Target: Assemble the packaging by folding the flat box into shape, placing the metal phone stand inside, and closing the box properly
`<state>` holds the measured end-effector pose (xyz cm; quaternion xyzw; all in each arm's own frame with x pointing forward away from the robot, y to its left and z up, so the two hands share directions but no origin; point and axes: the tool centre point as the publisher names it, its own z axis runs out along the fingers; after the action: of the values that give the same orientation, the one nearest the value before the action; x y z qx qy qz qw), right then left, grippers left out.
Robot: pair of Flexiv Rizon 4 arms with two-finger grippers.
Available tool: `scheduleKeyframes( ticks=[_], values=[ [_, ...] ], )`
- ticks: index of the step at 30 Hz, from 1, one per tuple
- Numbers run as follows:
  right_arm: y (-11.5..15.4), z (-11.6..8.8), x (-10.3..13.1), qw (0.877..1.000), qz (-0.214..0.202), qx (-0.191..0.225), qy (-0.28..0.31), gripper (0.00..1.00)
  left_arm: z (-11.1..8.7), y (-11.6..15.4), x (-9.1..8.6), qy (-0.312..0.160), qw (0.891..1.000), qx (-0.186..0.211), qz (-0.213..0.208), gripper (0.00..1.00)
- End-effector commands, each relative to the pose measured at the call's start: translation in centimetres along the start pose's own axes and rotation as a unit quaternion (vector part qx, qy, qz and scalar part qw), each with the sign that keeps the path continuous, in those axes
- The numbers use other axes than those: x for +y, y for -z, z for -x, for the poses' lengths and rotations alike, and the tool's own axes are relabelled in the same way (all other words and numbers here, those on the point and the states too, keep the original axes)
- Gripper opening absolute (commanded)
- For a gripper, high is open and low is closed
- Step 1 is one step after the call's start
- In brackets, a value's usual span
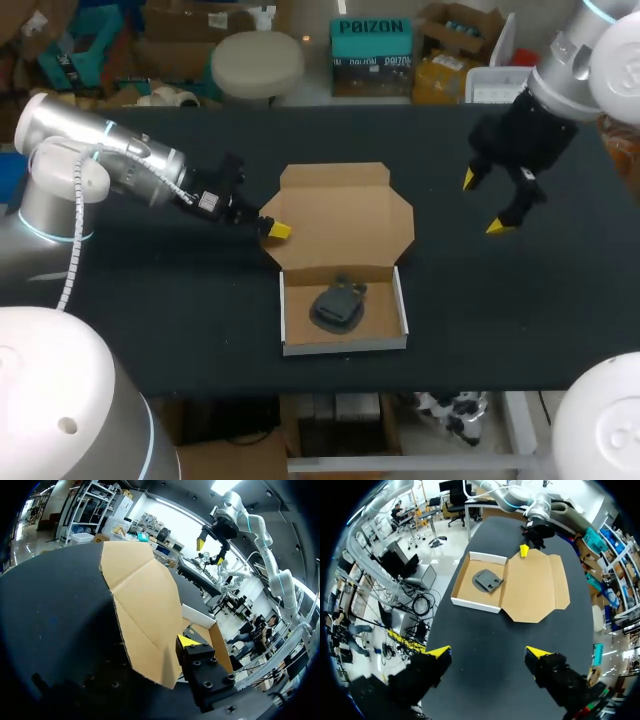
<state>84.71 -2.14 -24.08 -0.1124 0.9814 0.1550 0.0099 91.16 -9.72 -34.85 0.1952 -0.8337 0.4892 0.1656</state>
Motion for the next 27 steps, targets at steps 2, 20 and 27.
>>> scheduleKeyframes(
  ticks=[2, 20, 27],
  values=[
    [0.2, 0.5, 0.4, 1.0, -0.004, 0.009, 0.001, 1.0, -0.1, -0.3, -0.2, -0.01, 1.0, 0.008, 0.001, 0.4],
    [0.4, 0.7, 0.6, 1.0, -0.011, 0.01, 0.01, 1.0, -1.5, -1.2, -0.6, -0.053, 0.998, 0.013, -0.001, 0.29],
    [0.4, 0.6, 0.6, 1.0, -0.014, 0.011, 0.01, 1.0, -1.5, -1.4, -0.6, -0.057, 0.998, 0.014, -0.004, 0.07]
  ],
)
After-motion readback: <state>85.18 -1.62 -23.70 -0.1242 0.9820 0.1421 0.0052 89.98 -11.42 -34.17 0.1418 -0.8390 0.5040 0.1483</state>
